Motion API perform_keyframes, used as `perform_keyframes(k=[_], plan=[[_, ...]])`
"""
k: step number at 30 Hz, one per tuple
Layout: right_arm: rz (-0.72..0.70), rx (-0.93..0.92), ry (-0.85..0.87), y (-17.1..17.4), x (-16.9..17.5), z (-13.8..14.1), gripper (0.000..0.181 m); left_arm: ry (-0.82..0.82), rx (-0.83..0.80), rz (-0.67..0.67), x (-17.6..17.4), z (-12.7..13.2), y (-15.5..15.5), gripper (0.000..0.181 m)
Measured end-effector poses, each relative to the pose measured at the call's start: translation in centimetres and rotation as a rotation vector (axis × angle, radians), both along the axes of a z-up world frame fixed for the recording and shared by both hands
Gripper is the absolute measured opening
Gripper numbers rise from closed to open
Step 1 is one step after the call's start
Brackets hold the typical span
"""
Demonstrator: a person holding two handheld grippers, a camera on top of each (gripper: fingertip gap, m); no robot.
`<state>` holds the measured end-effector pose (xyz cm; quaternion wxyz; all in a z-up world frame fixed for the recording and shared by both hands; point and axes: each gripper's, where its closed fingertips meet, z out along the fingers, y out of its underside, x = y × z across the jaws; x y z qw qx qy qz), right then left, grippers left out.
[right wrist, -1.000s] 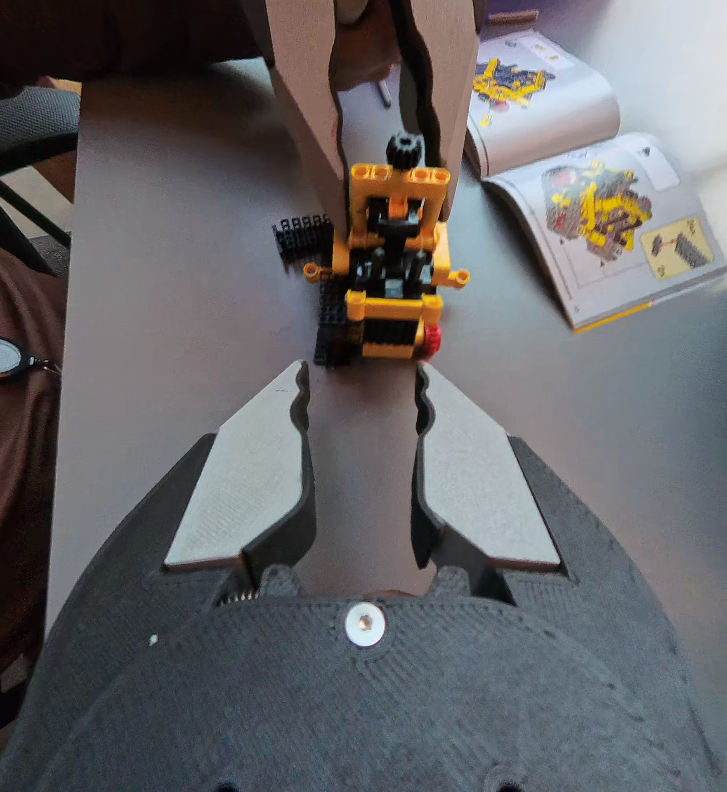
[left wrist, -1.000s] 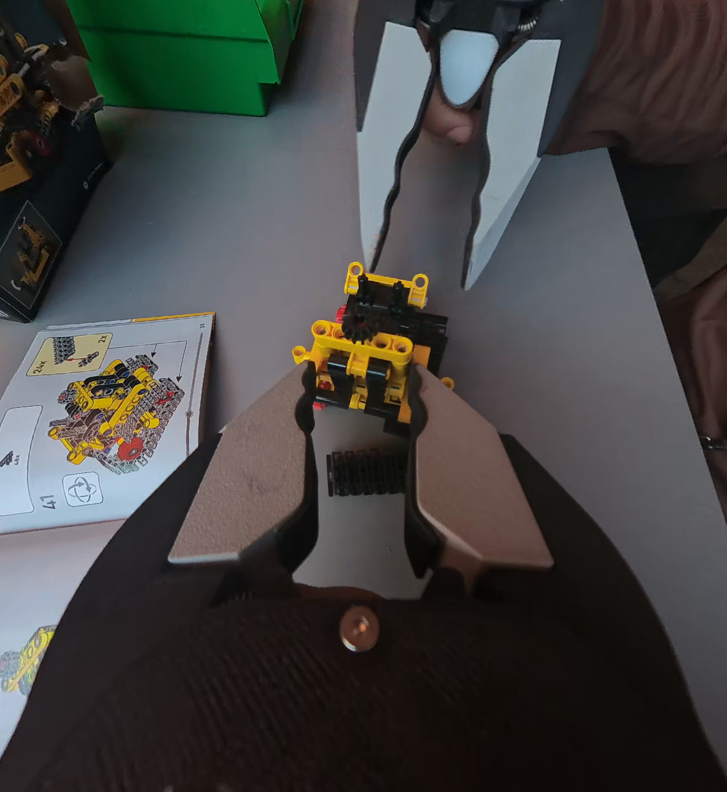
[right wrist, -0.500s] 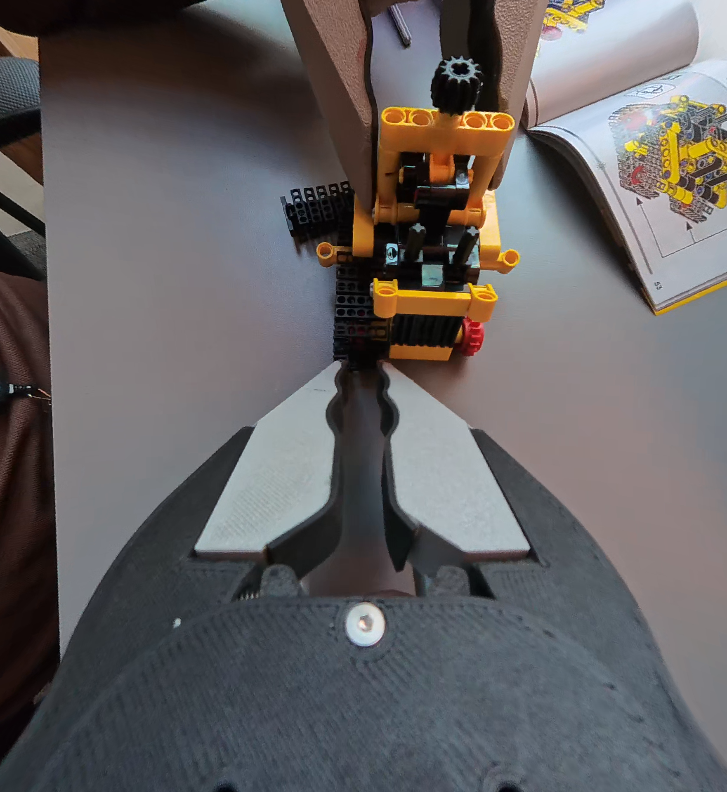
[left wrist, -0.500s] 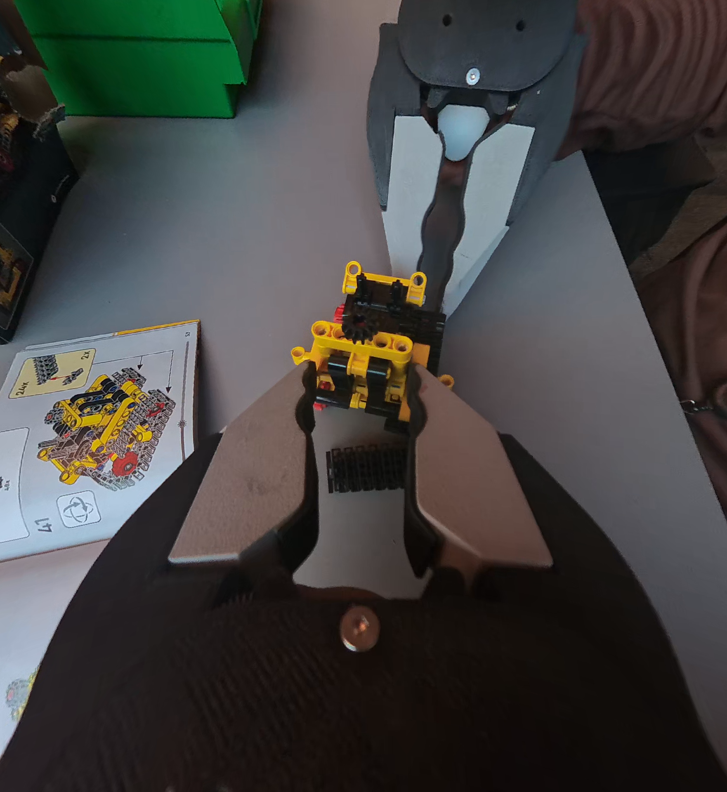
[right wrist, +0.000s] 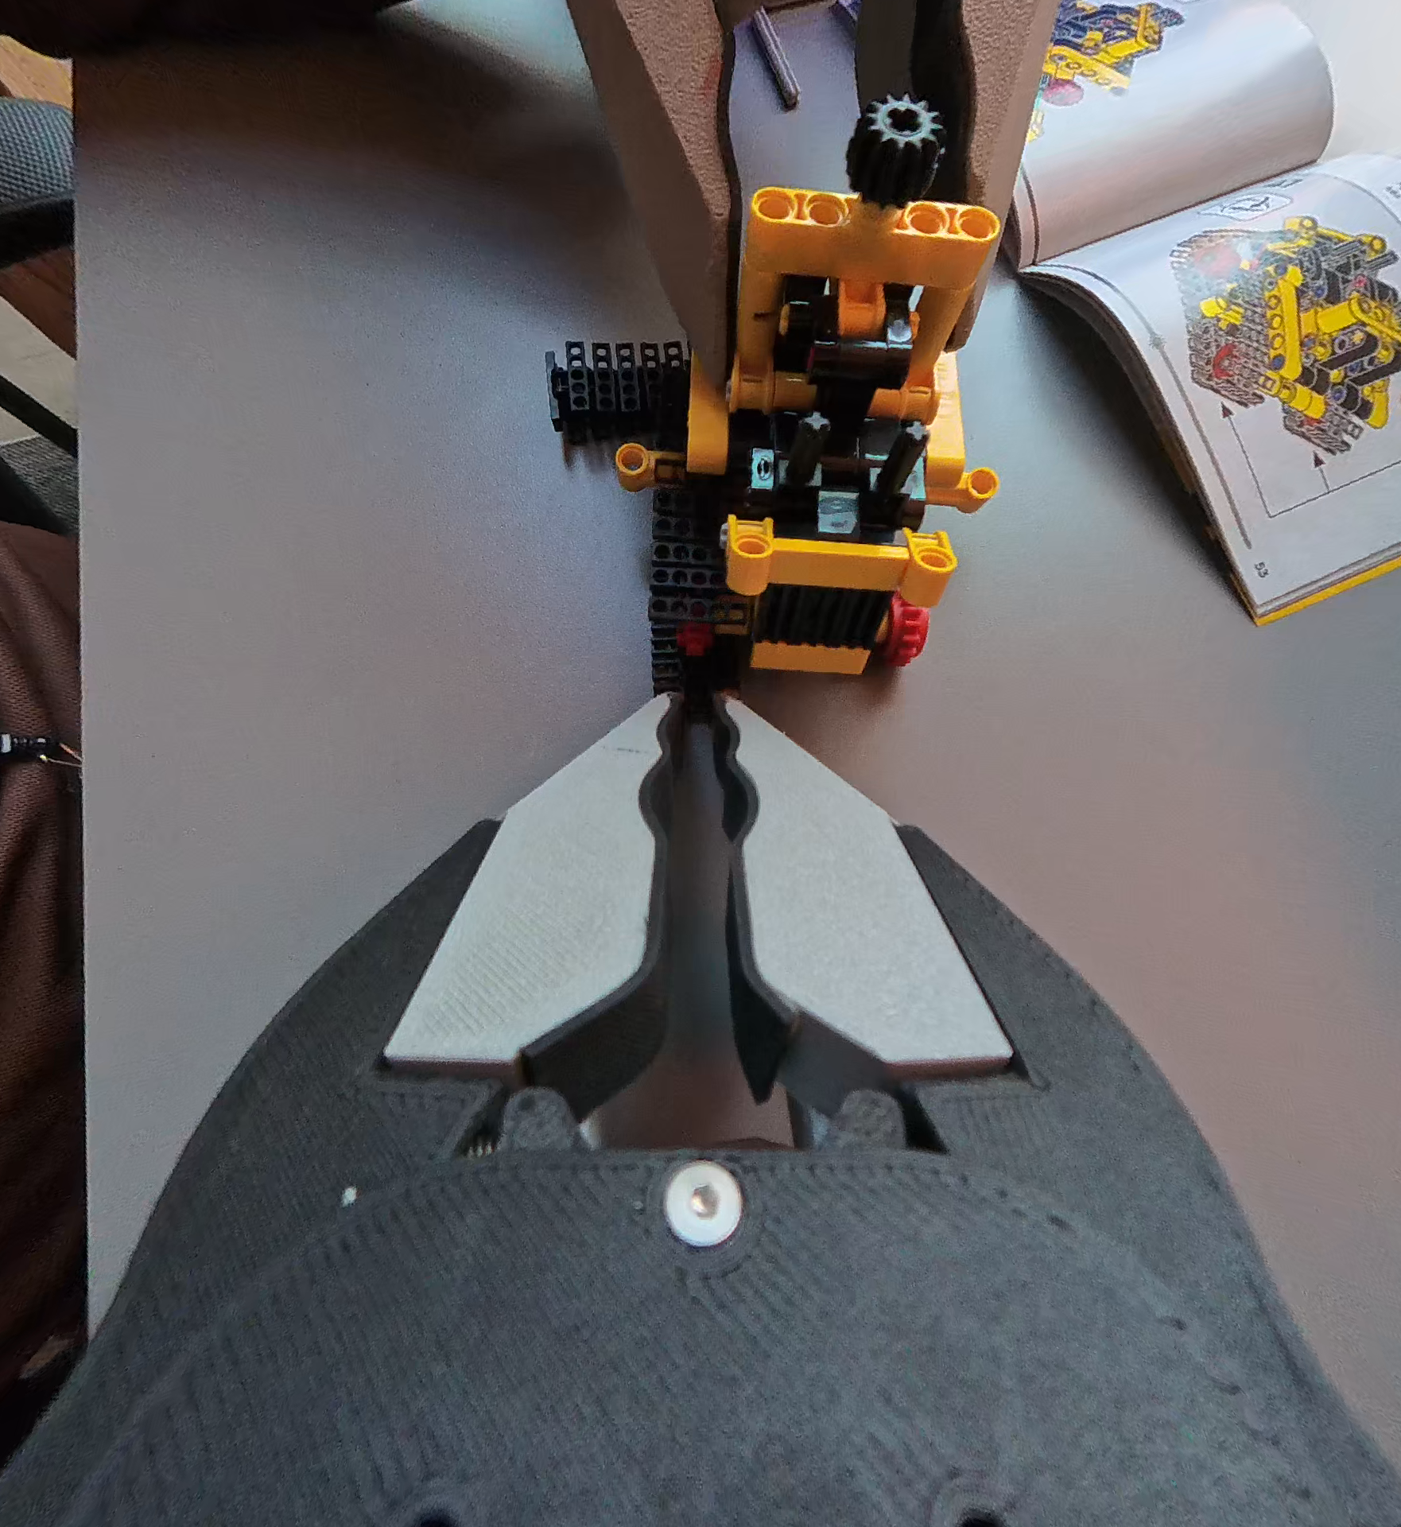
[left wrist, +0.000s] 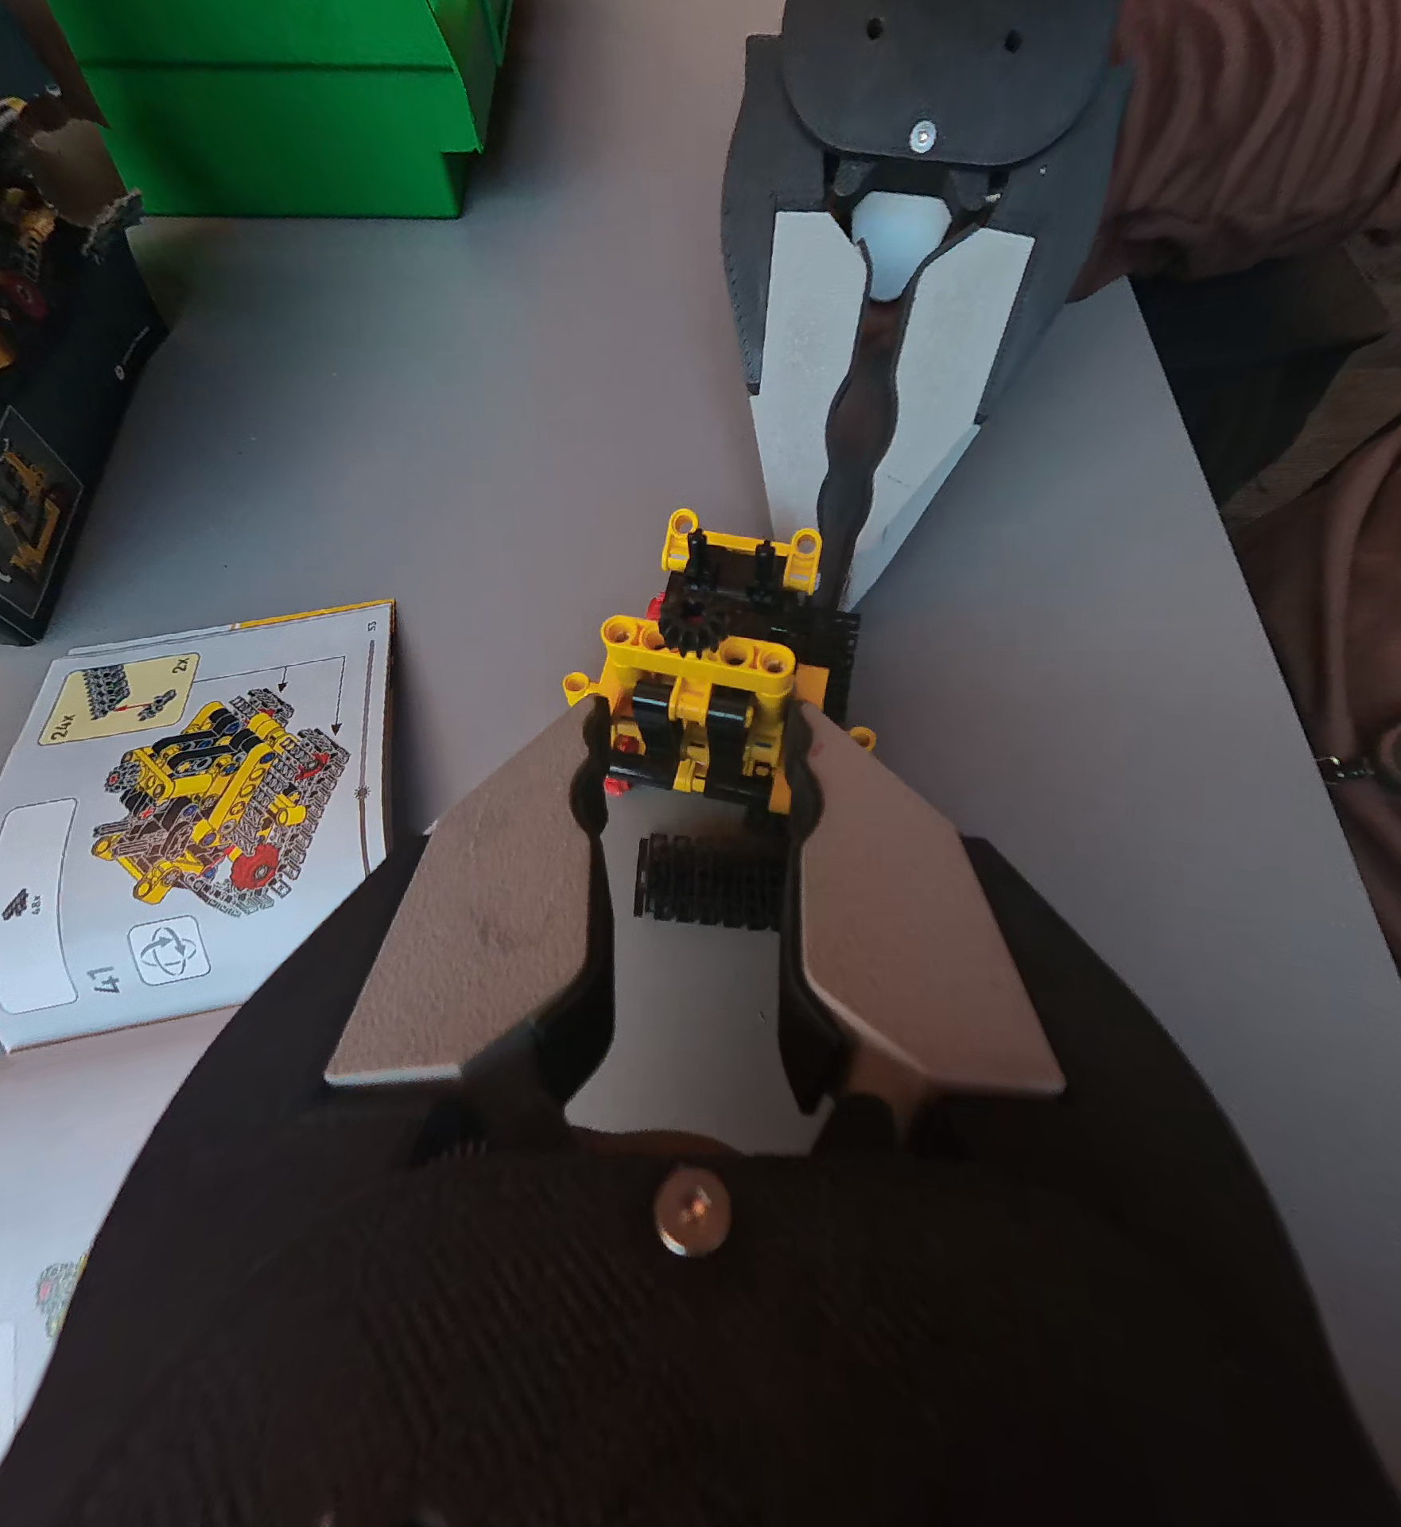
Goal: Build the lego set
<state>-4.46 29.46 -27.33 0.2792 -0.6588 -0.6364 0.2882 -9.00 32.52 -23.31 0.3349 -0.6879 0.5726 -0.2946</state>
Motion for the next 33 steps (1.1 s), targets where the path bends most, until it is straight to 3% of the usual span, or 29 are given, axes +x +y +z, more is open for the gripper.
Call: perform_keyframes(k=[33], plan=[[0.005, -0.003, 0.0, 1.0, 3.2, 0.0, 0.003, -0.02, 0.025, 0.047, -0.1, 0.1, 0.1, 0.039]])
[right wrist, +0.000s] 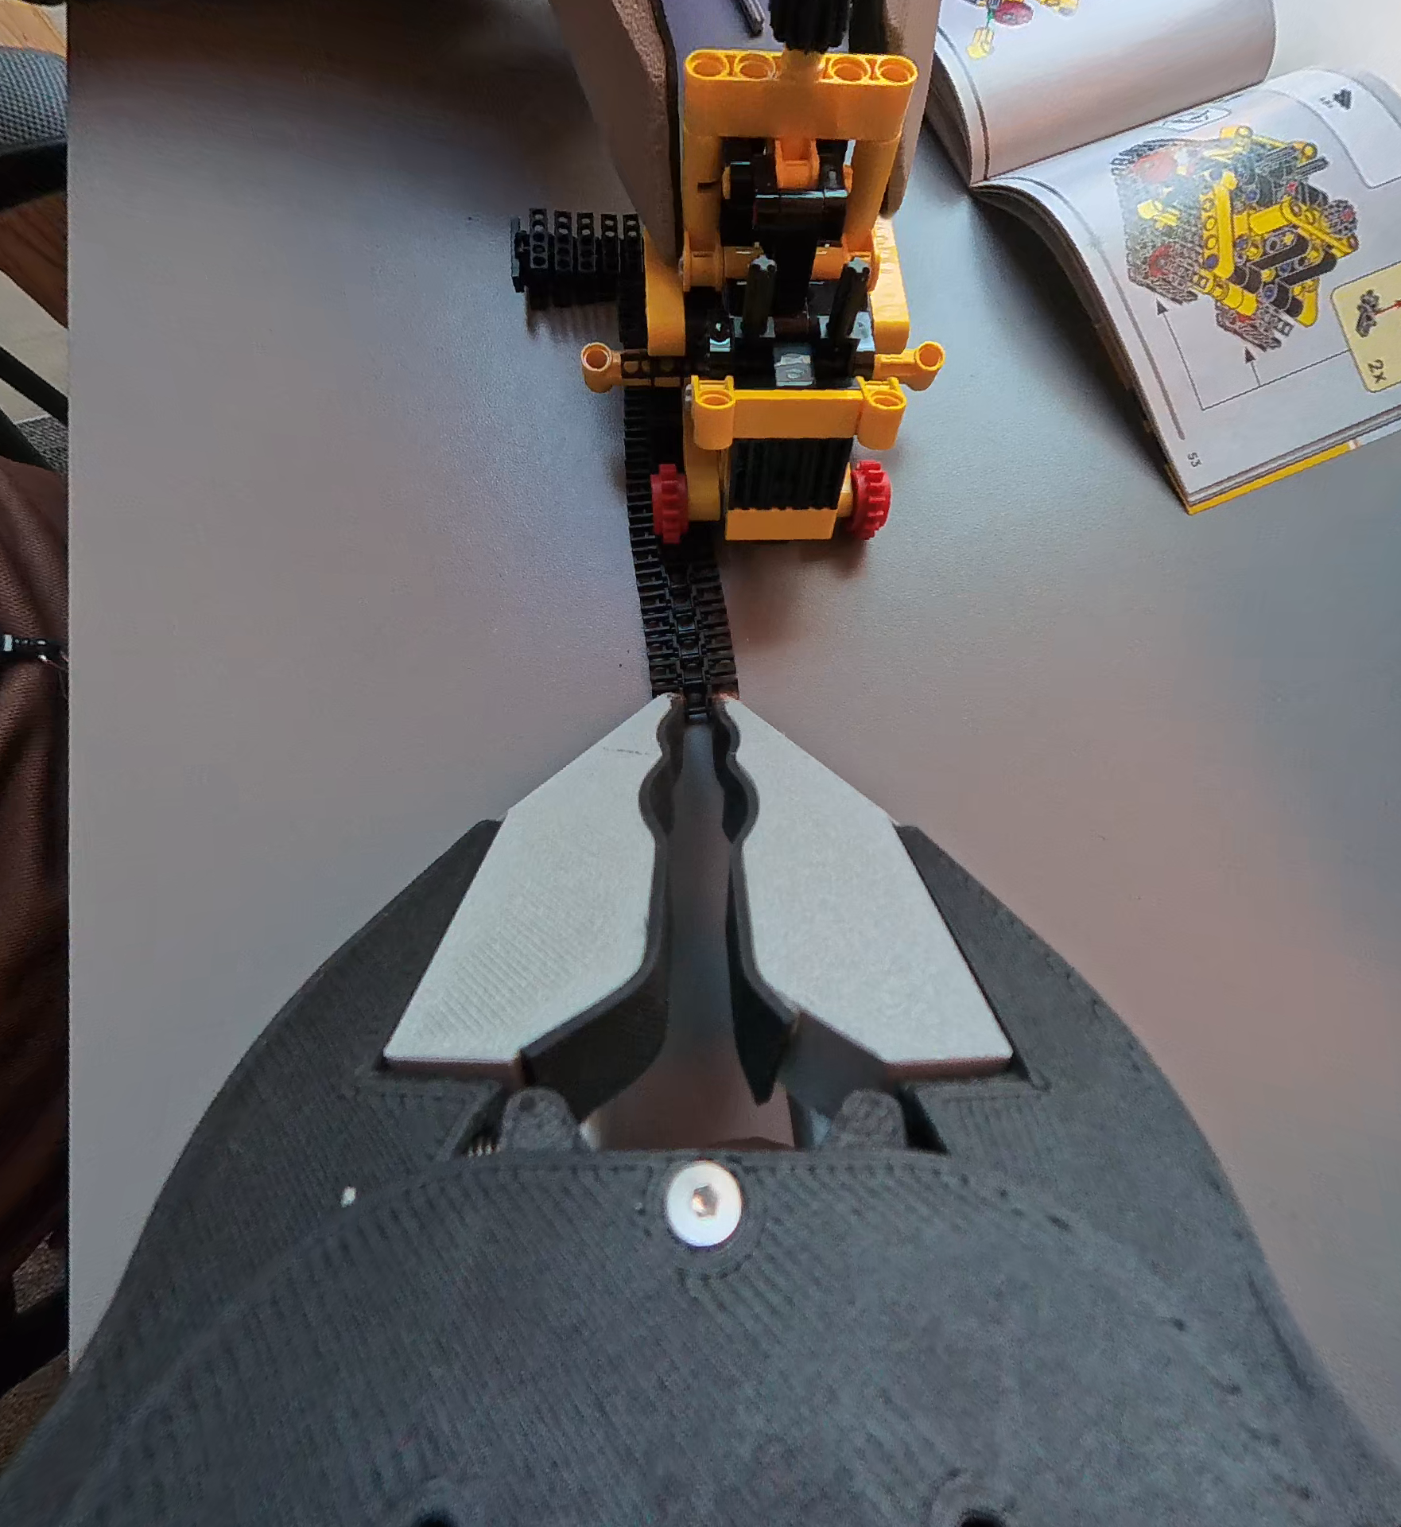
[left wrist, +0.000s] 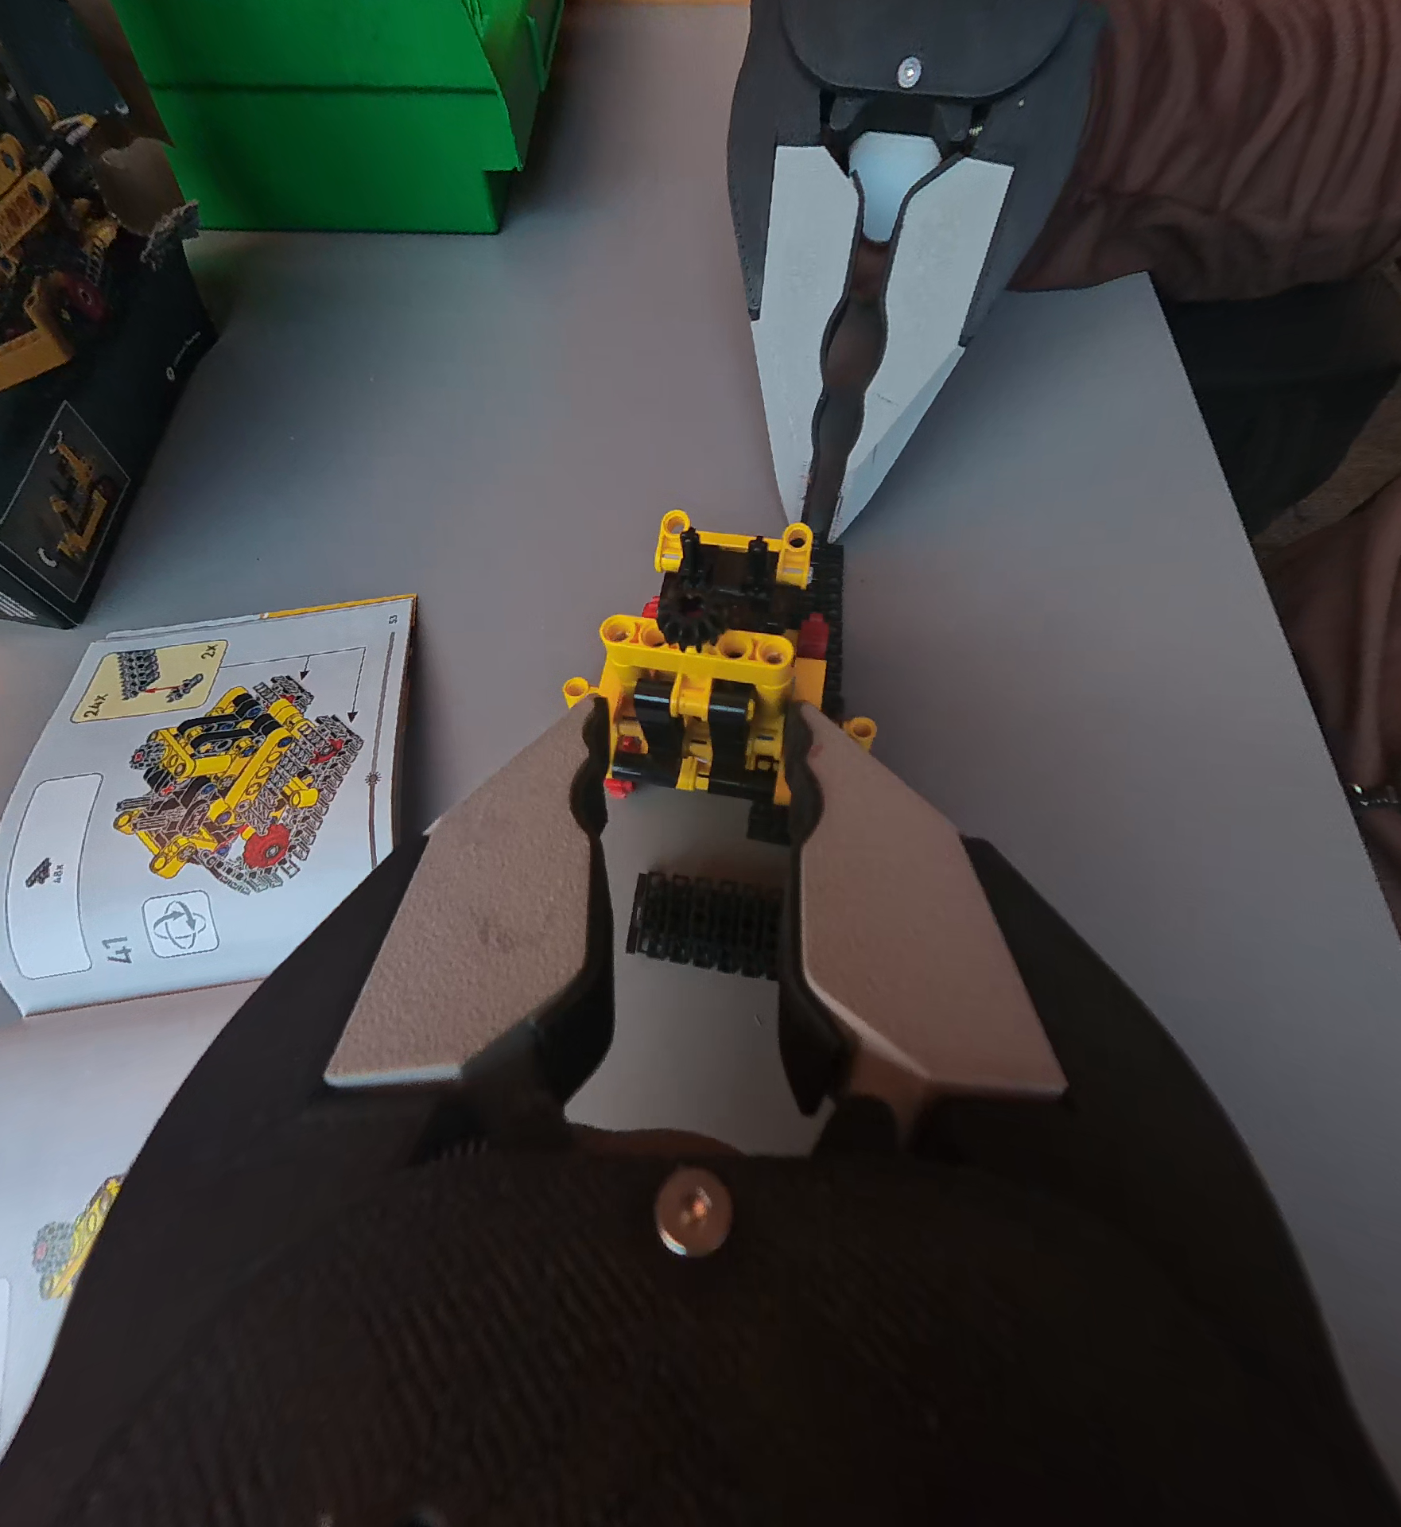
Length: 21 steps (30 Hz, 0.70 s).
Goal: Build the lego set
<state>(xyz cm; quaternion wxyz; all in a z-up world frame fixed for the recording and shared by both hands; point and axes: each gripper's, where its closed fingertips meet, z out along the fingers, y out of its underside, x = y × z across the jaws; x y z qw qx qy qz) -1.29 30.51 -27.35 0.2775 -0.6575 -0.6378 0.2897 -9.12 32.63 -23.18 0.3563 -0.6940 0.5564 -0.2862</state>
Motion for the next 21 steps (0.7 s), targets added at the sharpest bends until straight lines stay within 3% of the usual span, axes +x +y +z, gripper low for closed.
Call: perform_keyframes(k=[7, 21], plan=[[0.006, 0.008, 0.001, -0.1, 0.0, 0.0, 0.003, -0.071, 0.046, 0.05, -1.6, 3.1, -1.4, 0.041], [-0.01, -0.029, 0.064, 0.0, -0.5, 1.3, 0.003, 0.017, -0.014, 0.097, -1.5, -0.8, -1.4, 0.048]])
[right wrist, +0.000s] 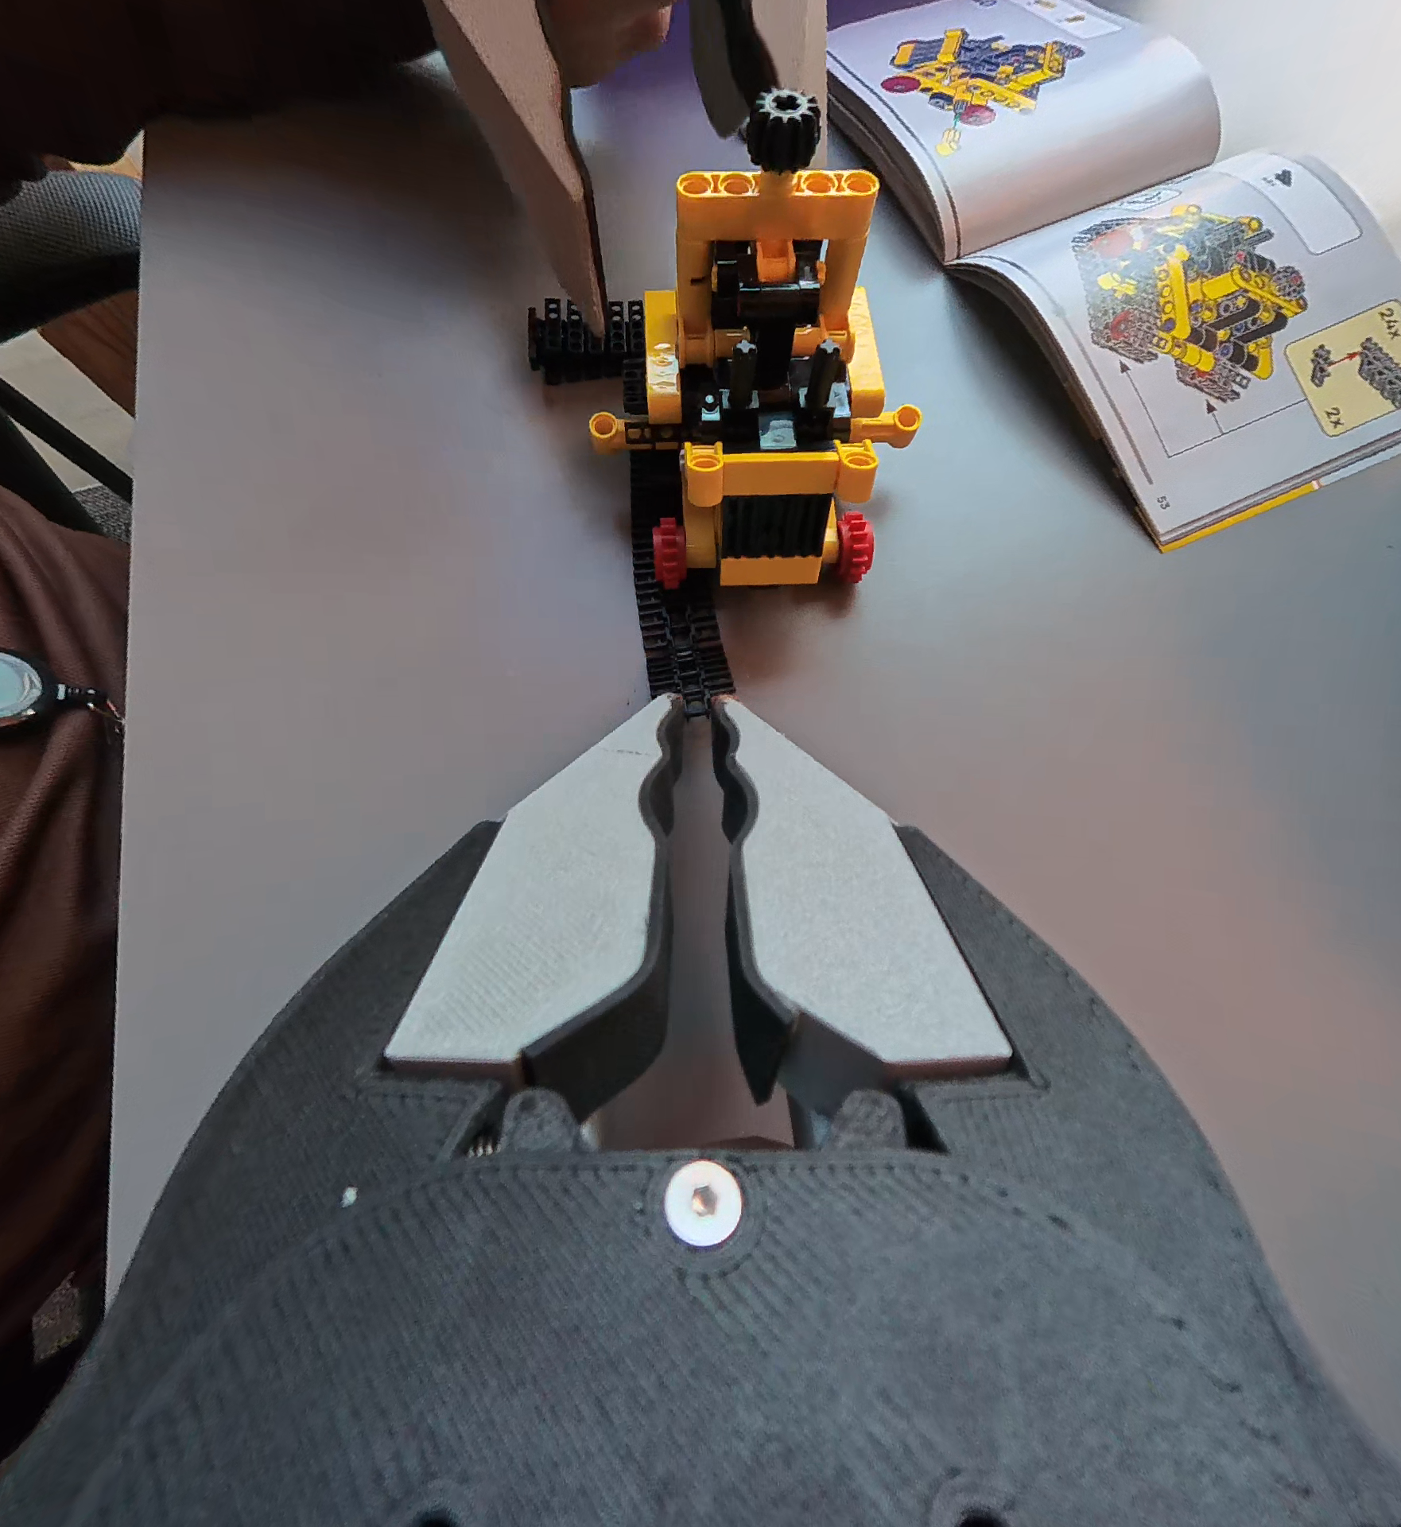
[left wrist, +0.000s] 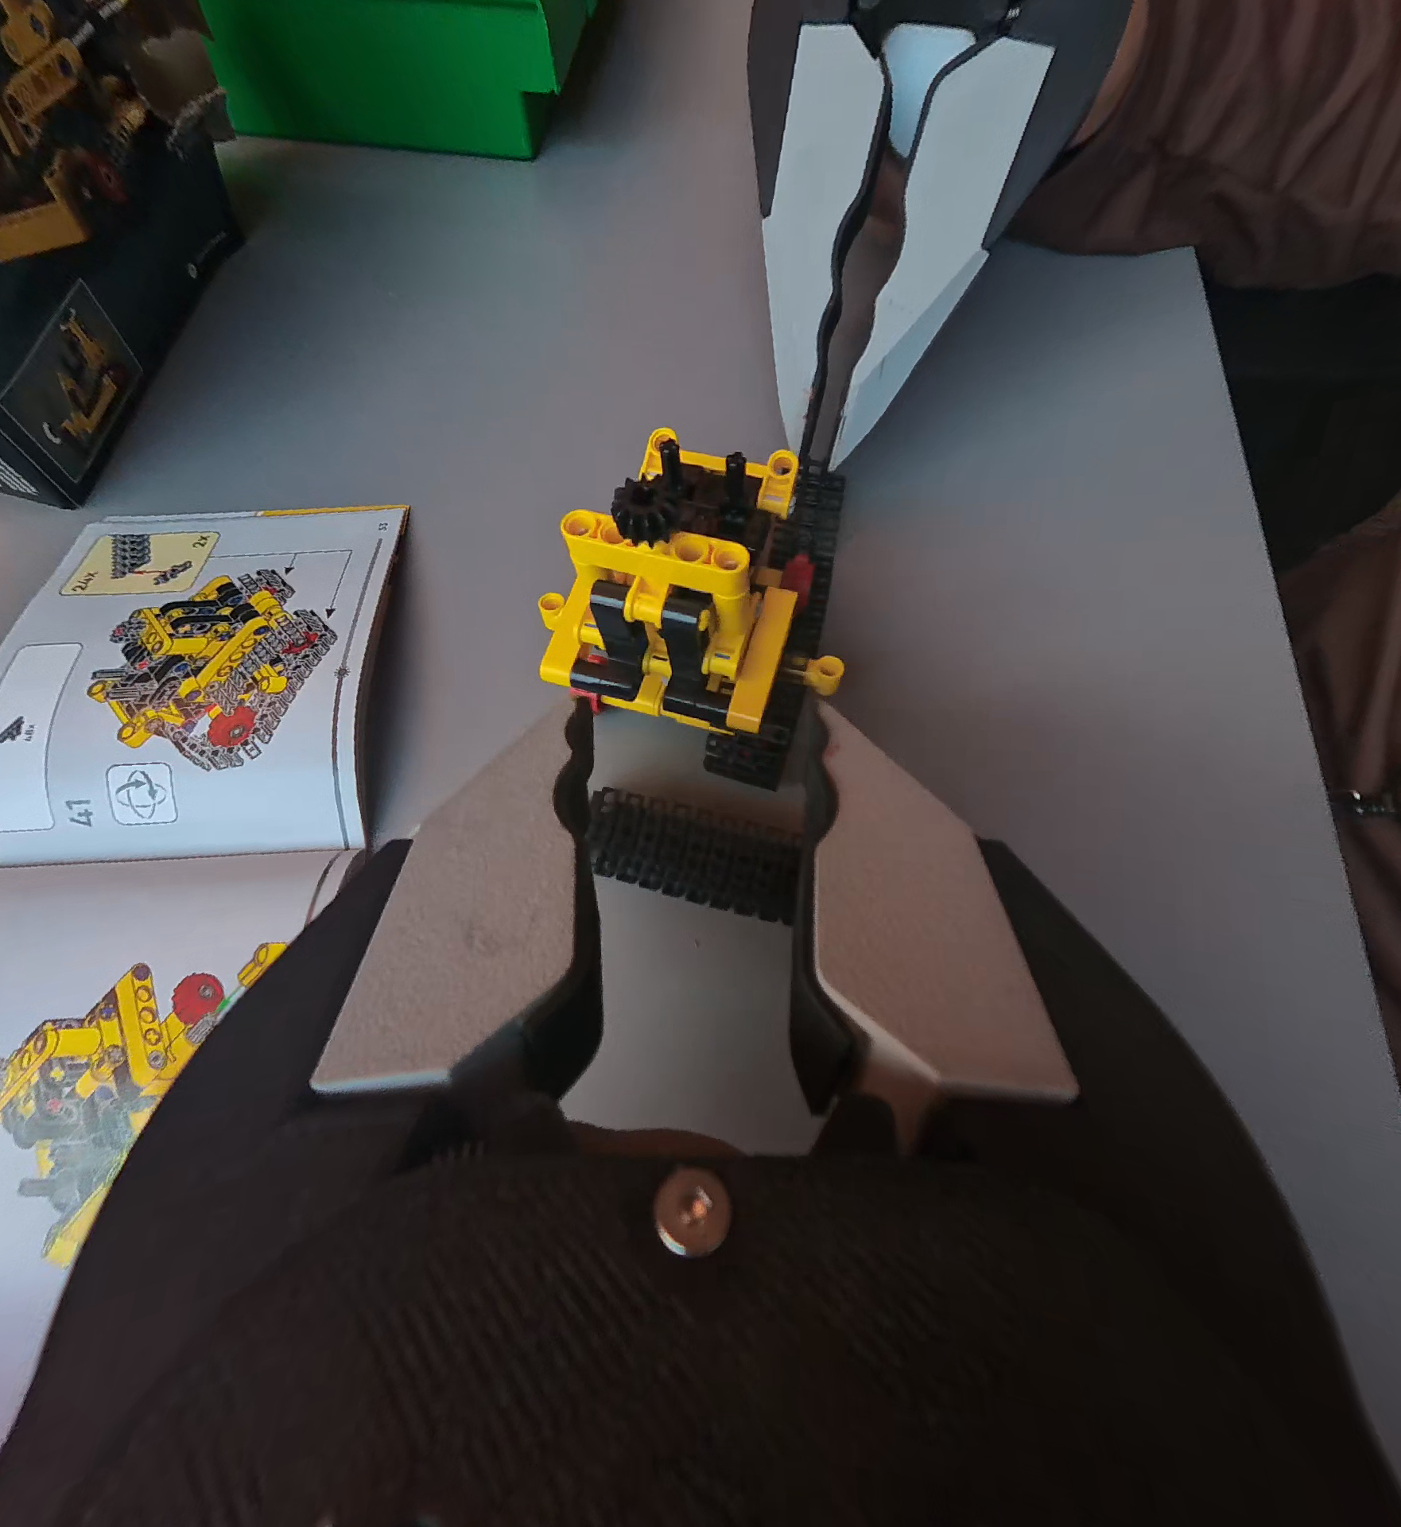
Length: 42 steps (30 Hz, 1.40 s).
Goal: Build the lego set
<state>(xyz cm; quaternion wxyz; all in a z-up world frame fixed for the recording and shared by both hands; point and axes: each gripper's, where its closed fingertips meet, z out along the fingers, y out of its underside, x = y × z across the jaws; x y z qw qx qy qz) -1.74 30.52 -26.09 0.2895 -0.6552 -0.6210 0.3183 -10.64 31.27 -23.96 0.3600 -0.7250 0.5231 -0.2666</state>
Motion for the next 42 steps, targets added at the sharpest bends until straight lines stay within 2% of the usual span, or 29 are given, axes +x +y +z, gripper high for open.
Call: perform_keyframes(k=[18, 23, 26, 31, 36, 42], plan=[[-0.064, -0.023, 0.073, 0.1, -1.7, 1.5, 0.002, 0.033, -0.015, -0.014, 0.9, -1.2, -0.6, 0.045], [-0.076, 0.005, 0.071, 0.1, -2.2, 1.5, 0.002, -0.023, 0.003, 0.124, 0.0, 0.7, 0.0, 0.042], [-0.086, 0.002, 0.069, 0.3, -2.2, 1.5, 0.002, -0.046, 0.077, 0.22, -0.4, 2.3, -0.1, 0.037], [-0.098, 0.01, 0.069, 0.4, -2.6, 1.6, 0.002, -0.002, 0.101, 0.216, 0.3, 1.7, -0.8, 0.044], [-0.106, 0.092, 0.044, 0.3, -3.1, 1.3, 0.001, -0.062, 0.103, 0.25, 1.4, 2.4, -1.7, 0.019], [-0.104, 0.14, 0.034, 0.0, -3.6, 1.3, 0.001, -0.032, 0.123, 0.193, 3.6, 1.8, -4.3, 0.019]])
